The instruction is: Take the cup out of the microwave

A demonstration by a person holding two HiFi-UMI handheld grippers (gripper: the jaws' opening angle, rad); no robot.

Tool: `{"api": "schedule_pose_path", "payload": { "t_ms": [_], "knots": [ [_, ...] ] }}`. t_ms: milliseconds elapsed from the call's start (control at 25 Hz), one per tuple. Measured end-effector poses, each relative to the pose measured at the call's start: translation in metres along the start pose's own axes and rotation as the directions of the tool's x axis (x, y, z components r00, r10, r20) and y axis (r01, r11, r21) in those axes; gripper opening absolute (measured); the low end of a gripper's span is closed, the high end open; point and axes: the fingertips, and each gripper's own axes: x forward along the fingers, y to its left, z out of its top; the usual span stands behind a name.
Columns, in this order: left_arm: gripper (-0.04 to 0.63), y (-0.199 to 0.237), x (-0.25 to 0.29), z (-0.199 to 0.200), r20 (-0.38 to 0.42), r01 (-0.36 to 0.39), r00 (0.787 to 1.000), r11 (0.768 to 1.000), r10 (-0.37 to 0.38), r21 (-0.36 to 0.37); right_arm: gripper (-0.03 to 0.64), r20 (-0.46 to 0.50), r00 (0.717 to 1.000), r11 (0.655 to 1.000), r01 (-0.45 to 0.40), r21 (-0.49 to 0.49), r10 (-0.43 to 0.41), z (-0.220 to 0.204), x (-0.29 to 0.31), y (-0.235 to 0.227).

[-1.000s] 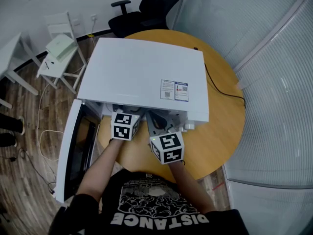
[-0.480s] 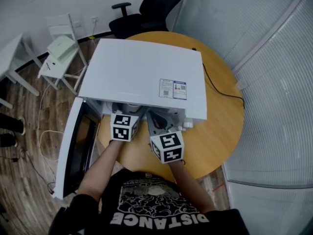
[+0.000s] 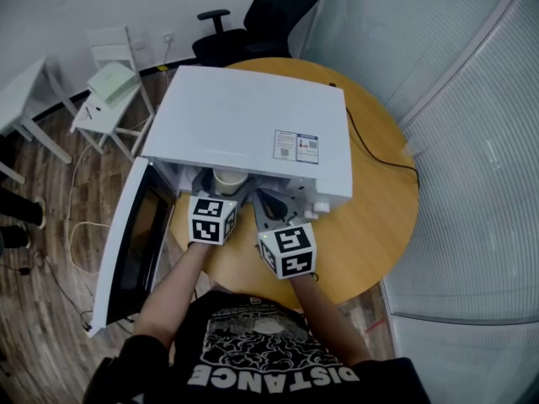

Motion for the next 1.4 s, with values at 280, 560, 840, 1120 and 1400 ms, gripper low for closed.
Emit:
{"api": "schedule_pose_path", "payload": {
  "t_ms": [280,560,840,1120,1400],
  "knots": [
    [0.434,-0.008,-0.023,0.004,0.013,-0.015,1.0,1.0,0.015,-0.005,0.015,0.006,1.0,1.0,-0.004,-0.009,0.004,0.003,-0.019,0.008],
    [0.434,-0.021,-0.047,0.006,0.019,-0.031,0.999,0.999,0.031,-0.016,0.015,0.008,1.0,1.0,-0.018,-0.018,0.018,0.006,-0.038,0.017],
    [0.434,-0.032,-0.074,0.002,0.029,-0.057,0.998,0.998,0.058,-0.026,0.015,0.009,0.999,0.999,-0.037,-0.024,0.037,0.004,-0.057,0.024],
    [0.434,-0.048,-0.1,0.005,0.046,-0.088,0.995,0.995,0.09,-0.04,0.015,0.008,0.998,0.997,-0.065,-0.042,0.065,0.002,-0.078,0.031],
    [0.434,-0.065,-0.127,0.002,0.07,-0.118,0.99,0.992,0.122,-0.053,0.015,0.007,0.996,0.994,-0.093,-0.052,0.093,-0.008,-0.102,0.042]
  ]
}}
